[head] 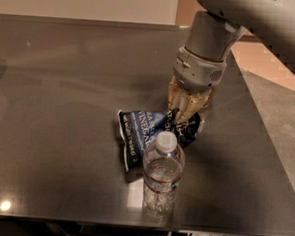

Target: Move blue chip bag near water bottle

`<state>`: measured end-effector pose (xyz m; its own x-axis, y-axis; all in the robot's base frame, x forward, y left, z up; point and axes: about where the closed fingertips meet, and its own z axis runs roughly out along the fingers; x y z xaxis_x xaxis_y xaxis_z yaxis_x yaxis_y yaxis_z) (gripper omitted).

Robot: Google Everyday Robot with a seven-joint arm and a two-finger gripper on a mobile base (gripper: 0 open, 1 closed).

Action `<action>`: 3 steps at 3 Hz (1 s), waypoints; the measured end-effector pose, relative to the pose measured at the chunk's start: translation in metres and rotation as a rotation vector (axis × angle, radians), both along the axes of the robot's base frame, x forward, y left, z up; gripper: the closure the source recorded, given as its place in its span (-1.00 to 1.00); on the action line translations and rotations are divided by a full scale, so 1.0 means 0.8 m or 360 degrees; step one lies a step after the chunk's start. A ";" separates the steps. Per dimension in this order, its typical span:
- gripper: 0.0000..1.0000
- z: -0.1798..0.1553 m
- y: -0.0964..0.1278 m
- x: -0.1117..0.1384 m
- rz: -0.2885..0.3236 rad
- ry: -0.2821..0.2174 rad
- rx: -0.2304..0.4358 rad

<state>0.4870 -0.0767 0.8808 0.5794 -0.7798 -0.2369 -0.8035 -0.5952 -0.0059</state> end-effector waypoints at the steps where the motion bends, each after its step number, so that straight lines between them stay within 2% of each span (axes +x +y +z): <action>1: 0.01 0.003 -0.001 -0.009 0.0002 0.0018 0.0029; 3: -0.92 0.002 0.011 0.007 -0.0017 -0.0063 0.0076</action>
Offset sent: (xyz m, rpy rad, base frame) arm -0.0061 -0.0009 0.0019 0.0158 0.0097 0.0013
